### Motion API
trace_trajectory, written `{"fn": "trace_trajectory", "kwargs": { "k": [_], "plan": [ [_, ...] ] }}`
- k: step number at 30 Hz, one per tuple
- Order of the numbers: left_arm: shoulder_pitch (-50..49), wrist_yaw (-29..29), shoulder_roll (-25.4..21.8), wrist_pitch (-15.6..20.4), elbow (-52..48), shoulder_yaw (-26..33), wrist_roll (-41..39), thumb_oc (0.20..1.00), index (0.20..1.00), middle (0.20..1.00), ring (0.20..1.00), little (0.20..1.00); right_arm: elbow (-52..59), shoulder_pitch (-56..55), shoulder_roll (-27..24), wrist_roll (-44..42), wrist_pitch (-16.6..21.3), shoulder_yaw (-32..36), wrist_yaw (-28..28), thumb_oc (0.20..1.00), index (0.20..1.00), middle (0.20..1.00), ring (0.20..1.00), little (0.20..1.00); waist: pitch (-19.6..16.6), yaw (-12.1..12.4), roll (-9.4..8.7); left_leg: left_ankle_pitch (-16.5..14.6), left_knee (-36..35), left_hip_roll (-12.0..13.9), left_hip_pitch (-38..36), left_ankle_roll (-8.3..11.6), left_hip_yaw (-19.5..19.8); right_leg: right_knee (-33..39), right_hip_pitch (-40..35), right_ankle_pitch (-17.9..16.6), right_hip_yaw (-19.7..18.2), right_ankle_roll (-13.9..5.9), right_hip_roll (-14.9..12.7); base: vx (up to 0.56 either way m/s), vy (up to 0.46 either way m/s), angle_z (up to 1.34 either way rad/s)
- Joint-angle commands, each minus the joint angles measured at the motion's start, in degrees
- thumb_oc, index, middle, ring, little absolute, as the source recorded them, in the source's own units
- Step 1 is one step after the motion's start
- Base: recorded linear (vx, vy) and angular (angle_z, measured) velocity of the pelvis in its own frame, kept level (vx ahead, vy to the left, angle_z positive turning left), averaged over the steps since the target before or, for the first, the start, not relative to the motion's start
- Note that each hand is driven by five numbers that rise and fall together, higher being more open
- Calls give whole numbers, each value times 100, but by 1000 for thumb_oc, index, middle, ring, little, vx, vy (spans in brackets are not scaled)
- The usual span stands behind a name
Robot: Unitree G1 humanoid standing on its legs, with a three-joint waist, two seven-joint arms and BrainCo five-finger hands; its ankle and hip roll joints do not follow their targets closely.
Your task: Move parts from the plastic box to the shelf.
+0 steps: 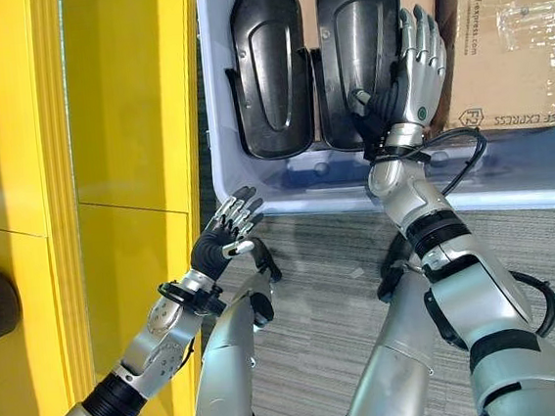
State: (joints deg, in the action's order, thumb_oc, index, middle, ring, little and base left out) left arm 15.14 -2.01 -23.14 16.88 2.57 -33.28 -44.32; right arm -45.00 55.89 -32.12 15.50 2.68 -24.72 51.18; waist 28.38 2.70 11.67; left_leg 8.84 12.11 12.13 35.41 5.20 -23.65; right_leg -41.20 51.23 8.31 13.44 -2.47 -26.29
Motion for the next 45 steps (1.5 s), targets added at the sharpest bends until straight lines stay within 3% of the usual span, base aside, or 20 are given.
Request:
{"fn": "trace_trajectory", "kwargs": {
  "k": [1,11,27,34,39,44,45],
  "plan": [
    [149,31,150,182,-182,-37,45,1000,1000,1000,1000,1000,-192,414,-165,-366,136,1,11,1000,1000,1000,1000,1000,141,-10,563,-1043,679,-24,420,2,-129,-456,-73,838,316,85,470,0,0,0],
    [227,135,237,116,-185,-88,150,1000,1000,1000,1000,1000,-183,230,121,-877,113,310,190,1000,1000,1000,1000,1000,141,-66,553,-1047,679,-24,493,11,-140,-422,14,817,264,87,517,1,-2,1],
    [477,116,294,24,22,-114,256,1000,1000,1000,1000,1000,-839,191,338,-1537,-575,77,-498,1000,1000,1000,1000,1000,141,-26,546,-1030,698,-41,645,-1,-87,-423,126,765,250,74,505,0,0,0],
    [552,112,239,-70,3,-90,270,1000,1000,1000,1000,1000,-1358,169,434,-2439,-723,21,-825,1000,1000,1000,1000,1000,141,37,514,-1029,735,-31,737,5,-25,-441,157,746,284,63,493,-5,-27,5],
    [608,120,228,-152,-37,-63,251,1000,1000,1000,1000,1000,-1486,115,470,-2341,-1028,-15,-990,1000,1000,1000,1000,1000,141,42,499,-1013,728,-16,764,10,-8,-451,180,738,286,62,495,0,0,0],
    [687,104,224,-161,25,-101,233,1000,1000,1000,1000,1000,-1807,255,471,-1896,-1658,-304,-1231,1000,1000,1000,1000,1000,141,99,489,-979,717,0,816,20,38,-441,184,717,334,62,496,0,0,0],
    [689,105,212,-130,49,-120,224,1000,1000,1000,1000,1000,-1855,306,466,-1640,-1928,-382,-1421,1000,1000,1000,1000,1000,141,119,487,-983,729,8,823,21,47,-423,169,706,355,56,491,0,0,0]
  ]
}}
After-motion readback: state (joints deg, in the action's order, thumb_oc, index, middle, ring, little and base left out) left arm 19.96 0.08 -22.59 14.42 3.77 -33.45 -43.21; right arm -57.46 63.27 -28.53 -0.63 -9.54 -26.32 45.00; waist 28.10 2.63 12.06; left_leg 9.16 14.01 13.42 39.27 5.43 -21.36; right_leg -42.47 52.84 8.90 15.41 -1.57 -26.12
